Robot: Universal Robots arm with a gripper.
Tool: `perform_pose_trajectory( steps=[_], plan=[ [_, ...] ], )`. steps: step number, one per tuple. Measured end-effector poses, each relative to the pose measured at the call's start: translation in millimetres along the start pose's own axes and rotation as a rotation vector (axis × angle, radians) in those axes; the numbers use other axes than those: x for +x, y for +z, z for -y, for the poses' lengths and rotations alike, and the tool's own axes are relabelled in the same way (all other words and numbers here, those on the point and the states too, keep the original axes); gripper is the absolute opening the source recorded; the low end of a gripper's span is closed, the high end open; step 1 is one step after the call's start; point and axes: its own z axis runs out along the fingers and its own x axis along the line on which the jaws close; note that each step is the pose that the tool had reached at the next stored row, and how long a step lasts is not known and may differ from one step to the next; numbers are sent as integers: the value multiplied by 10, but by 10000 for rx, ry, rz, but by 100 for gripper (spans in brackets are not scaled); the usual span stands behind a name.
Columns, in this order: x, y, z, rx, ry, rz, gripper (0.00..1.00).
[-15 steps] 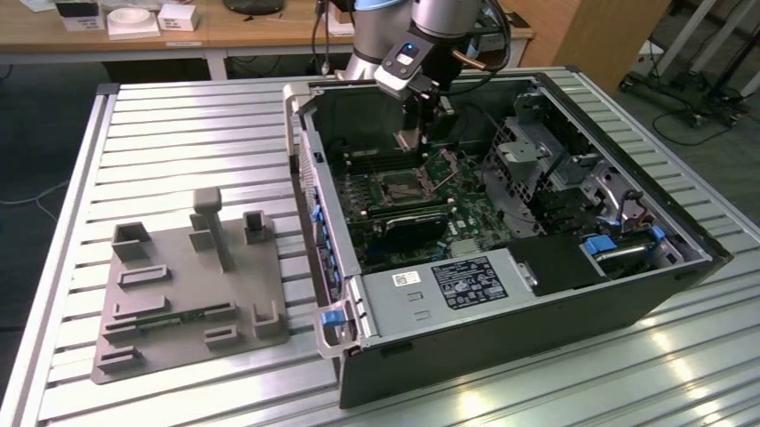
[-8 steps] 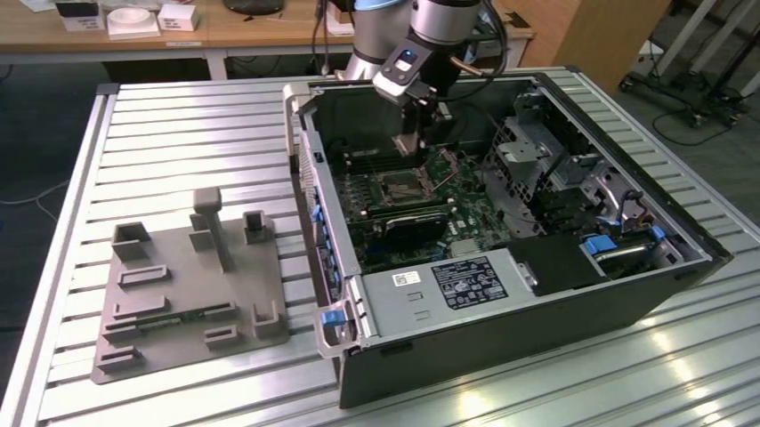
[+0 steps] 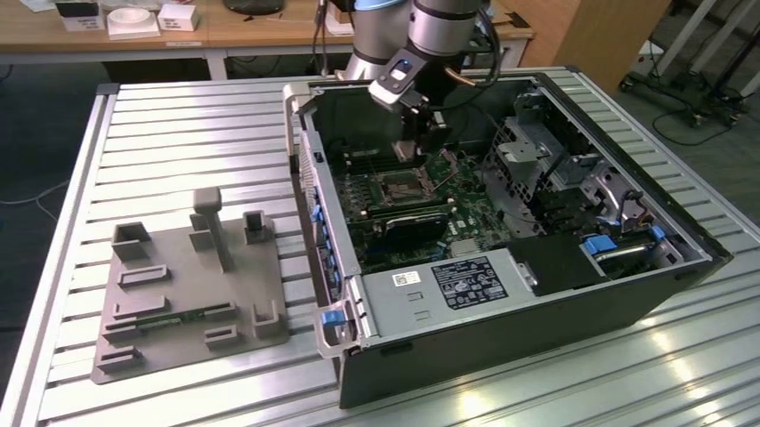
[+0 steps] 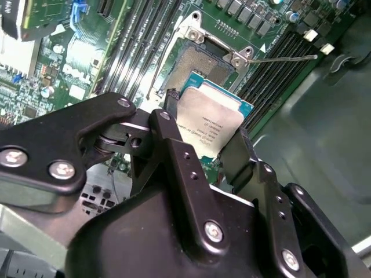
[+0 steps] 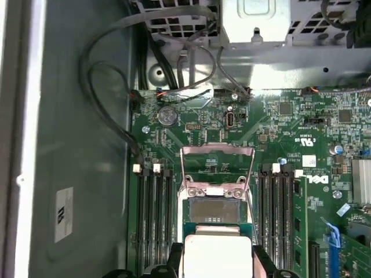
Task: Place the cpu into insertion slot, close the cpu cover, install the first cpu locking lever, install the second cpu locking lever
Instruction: 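Place the cpu into insertion slot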
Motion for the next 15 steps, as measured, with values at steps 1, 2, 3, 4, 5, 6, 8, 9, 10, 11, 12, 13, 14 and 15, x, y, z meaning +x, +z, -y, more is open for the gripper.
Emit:
perform_pose_trajectory(
  steps=[1, 2, 3, 4, 5, 6, 8, 9, 10, 11, 12, 13, 14, 15],
  plan=[
    [0, 17, 1, 9, 18, 2, 54],
    [0, 37, 2, 19, 23, 3, 54],
    [0, 55, 2, 27, 25, 3, 54],
    [-1, 73, 3, 35, 24, 3, 54],
    [-2, 91, 2, 50, 24, 2, 54],
    [-2, 109, 1, 80, 24, 2, 54],
    [-3, 142, -2, 169, 27, 2, 54],
    [-3, 160, -4, 205, 28, 2, 54],
    [-4, 178, -5, 236, 28, 3, 54],
    [-4, 195, -8, 258, 29, 4, 54],
    [-4, 214, -11, 275, 29, 4, 54],
    [-5, 232, -12, 288, 30, 4, 54],
    [-5, 246, -13, 291, 30, 4, 54],
    [-6, 256, -15, 291, 29, 4, 54]
  ],
)
